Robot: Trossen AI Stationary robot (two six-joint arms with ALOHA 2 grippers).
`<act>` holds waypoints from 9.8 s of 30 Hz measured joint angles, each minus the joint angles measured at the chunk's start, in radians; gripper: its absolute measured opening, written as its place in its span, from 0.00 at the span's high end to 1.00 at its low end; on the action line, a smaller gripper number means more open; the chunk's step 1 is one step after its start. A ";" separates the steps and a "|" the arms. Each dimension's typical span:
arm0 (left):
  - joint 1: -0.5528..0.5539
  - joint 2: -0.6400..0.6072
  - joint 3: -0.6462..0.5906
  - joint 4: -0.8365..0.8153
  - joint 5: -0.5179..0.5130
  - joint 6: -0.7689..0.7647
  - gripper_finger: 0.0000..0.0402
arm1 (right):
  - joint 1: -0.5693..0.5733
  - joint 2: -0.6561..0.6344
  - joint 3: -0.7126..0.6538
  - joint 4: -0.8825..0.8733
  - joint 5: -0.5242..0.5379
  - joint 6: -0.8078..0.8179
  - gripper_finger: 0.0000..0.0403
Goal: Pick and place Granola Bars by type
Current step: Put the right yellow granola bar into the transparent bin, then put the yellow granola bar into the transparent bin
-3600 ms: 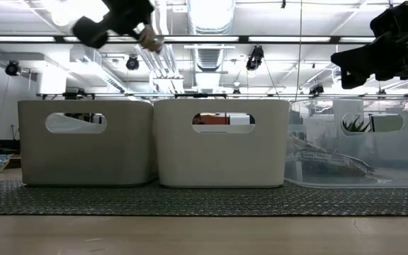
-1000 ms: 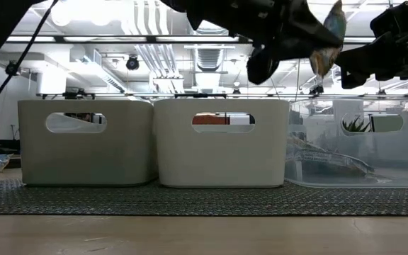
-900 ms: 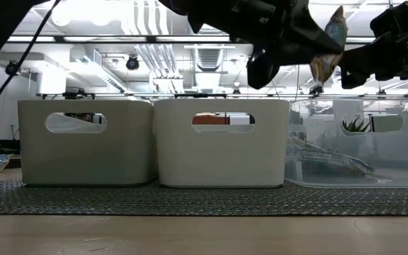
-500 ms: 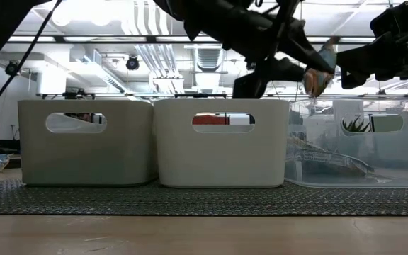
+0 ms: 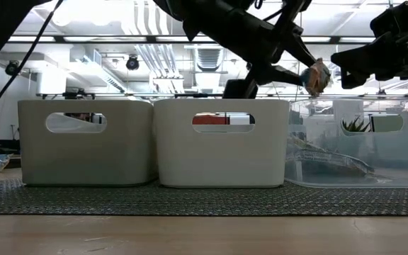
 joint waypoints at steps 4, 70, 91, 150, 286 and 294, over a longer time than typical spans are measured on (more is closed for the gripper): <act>0.000 0.000 0.000 -0.003 -0.001 0.006 0.80 | 0.000 0.000 0.000 0.000 0.000 0.000 0.98; 0.000 -0.480 0.000 -0.927 -0.040 0.077 1.00 | 0.000 0.000 0.000 0.000 0.000 0.000 0.98; 0.000 -0.750 -0.424 -0.951 -0.053 -0.315 1.00 | 0.000 0.000 0.000 0.000 0.000 0.000 0.98; 0.004 -0.923 -0.920 -1.125 -0.148 -0.996 0.44 | 0.000 0.000 0.000 0.000 0.000 0.000 0.98; -0.011 -0.716 -1.049 -0.934 -0.164 -1.198 0.46 | 0.000 0.000 0.000 0.000 0.000 0.000 0.98; -0.011 -0.700 -1.064 -0.926 -0.164 -1.196 0.46 | 0.000 0.000 0.000 0.000 0.000 0.000 0.98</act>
